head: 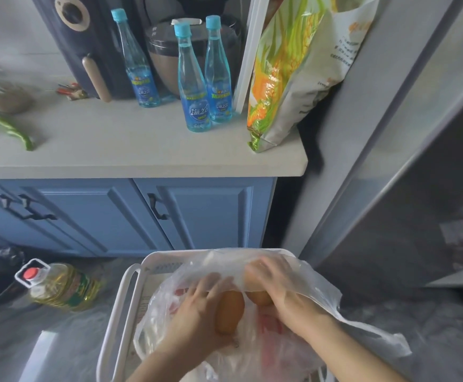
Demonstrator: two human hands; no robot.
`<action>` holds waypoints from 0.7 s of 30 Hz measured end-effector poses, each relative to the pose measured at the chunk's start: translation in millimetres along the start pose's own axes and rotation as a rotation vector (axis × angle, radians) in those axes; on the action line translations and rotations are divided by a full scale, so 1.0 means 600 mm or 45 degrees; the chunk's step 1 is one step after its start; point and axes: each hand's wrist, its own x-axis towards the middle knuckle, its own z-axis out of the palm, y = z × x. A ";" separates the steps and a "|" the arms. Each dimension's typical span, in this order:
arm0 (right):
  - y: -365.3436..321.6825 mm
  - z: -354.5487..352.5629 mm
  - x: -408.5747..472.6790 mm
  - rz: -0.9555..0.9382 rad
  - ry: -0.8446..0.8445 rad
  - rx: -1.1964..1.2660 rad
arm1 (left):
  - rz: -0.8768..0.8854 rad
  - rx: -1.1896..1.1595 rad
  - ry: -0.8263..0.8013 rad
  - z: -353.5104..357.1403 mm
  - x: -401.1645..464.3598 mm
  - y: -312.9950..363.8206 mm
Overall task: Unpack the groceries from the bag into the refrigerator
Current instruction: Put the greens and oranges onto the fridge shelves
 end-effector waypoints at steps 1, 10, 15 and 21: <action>-0.010 -0.005 -0.011 0.079 -0.043 -0.035 | 0.007 0.006 0.005 -0.008 -0.006 0.001; -0.110 -0.087 -0.083 0.074 -0.169 -0.250 | 0.148 -0.144 0.172 -0.134 -0.097 0.042; -0.195 -0.192 -0.107 0.028 -0.020 -0.186 | 0.201 -0.185 0.222 -0.230 -0.143 0.117; -0.246 -0.348 -0.124 0.072 0.130 -0.254 | 0.312 -0.181 0.215 -0.313 -0.158 0.218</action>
